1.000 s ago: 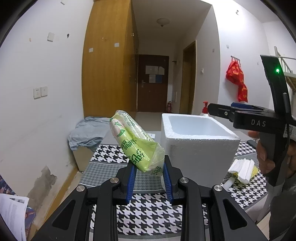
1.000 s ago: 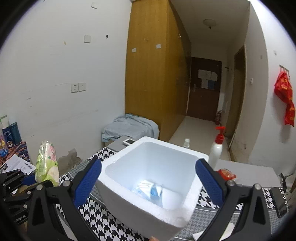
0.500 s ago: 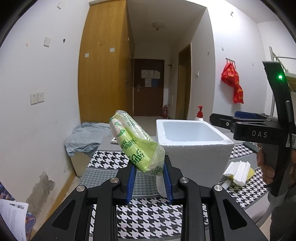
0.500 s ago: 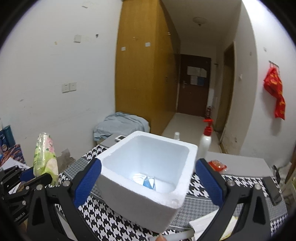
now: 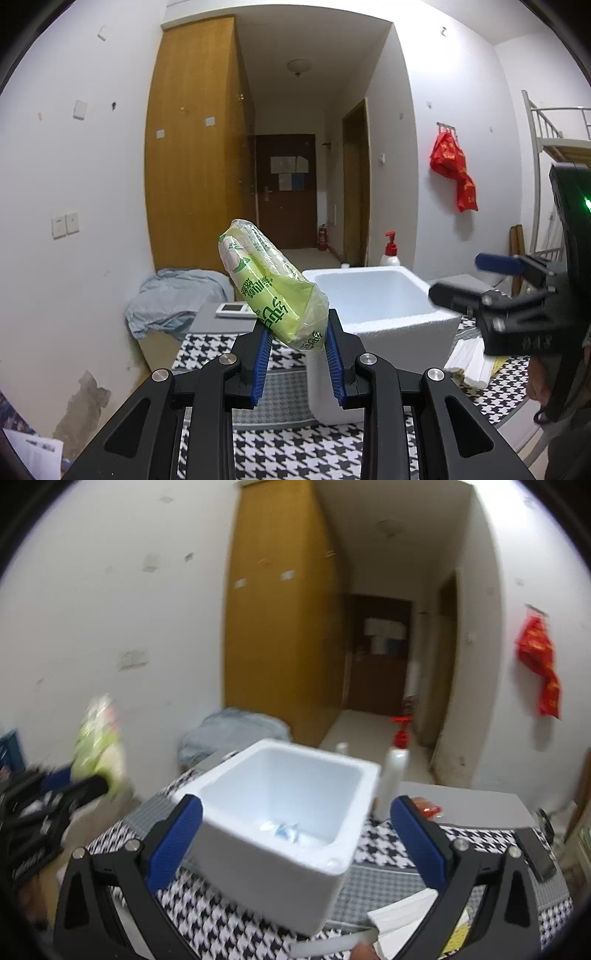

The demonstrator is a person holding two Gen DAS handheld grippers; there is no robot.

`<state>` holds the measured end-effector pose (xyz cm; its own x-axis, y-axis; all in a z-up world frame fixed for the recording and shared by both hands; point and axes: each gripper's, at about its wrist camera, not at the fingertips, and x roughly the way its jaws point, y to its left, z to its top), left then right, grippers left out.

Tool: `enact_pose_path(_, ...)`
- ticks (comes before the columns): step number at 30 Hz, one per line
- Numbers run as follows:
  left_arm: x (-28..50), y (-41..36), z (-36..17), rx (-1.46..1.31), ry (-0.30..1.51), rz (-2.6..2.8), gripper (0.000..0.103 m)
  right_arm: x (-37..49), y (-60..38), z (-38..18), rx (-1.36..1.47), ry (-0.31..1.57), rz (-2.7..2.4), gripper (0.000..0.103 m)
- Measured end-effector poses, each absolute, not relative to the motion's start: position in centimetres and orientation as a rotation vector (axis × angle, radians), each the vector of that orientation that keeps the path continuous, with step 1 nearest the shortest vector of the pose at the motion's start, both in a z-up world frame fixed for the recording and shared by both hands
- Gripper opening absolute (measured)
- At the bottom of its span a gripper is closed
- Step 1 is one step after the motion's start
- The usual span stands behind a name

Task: Organize soft objects
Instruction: 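Lower the green wipes packet into the foam box and open the left tool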

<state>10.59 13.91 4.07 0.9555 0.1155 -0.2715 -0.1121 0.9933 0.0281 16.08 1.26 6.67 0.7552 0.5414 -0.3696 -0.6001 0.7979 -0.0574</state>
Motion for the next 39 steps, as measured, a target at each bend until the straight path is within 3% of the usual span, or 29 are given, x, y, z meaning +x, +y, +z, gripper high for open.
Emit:
enact_pose_path(13,13.5,11.4,5.6,0.071,0.274,0.021,0.029,14.1,-1.7,6.4,-0.111,0.197,0.404,0.103)
enact_pose_path(39,20.7,7.7,6.0,0.092,0.375,-0.131,0.03,14.6,-7.0,5.5,-0.099,0.264,0.282,0.103)
